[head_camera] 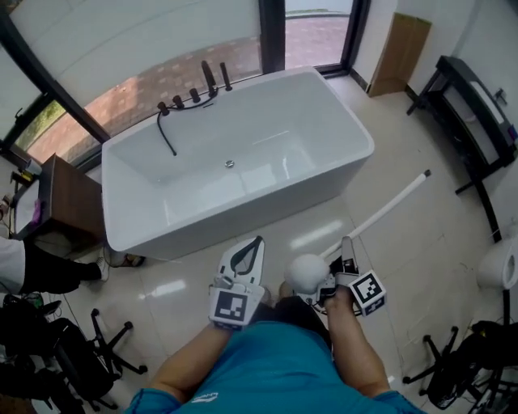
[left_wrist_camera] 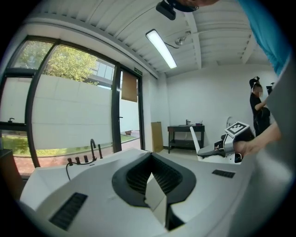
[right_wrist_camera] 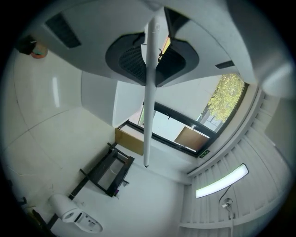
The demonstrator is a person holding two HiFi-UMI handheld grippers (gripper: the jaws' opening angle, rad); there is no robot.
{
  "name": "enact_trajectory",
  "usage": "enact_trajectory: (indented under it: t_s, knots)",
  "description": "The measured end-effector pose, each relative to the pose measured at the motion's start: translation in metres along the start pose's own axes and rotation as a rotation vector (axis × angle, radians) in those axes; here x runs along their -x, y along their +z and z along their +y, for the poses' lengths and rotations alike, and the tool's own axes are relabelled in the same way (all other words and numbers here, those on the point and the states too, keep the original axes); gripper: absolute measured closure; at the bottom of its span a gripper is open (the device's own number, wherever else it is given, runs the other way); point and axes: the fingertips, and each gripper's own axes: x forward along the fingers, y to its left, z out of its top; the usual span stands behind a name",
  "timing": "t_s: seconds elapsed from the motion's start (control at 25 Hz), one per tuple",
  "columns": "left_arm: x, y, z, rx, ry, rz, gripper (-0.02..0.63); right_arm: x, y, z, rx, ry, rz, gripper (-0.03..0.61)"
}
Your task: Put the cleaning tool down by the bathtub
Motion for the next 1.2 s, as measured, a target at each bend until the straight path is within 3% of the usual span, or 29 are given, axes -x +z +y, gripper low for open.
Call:
enact_trajectory:
  t_s: [0.2,0.48,0.76,0.92,1.2]
  knots:
    - [0.008,0.000,0.041,-0.016,0.132,0.096,0.617,-0.052,-0.043,-0.014,-0.111,-0.056,0.116,0.489]
    - [0.027,-0.031,0.092,0.037,0.255,0.117,0.617,-0.091,-0.119,-0.021,-0.162,-0.112,0.193,0.489]
    - [0.091,-0.073,0.168,0.045,0.240,0.135,0.617,-0.099,-0.235,-0.022,-0.213,-0.196,0.175,0.489]
    - [0.115,-0.110,0.208,0.056,0.239,0.157,0.617,-0.105,-0.307,-0.047,-0.233,-0.268,0.188,0.489]
    - [0.095,-0.196,0.246,0.121,0.269,0.221,0.617,-0.158,-0.392,-0.111,-0.239,-0.364,0.235,0.488]
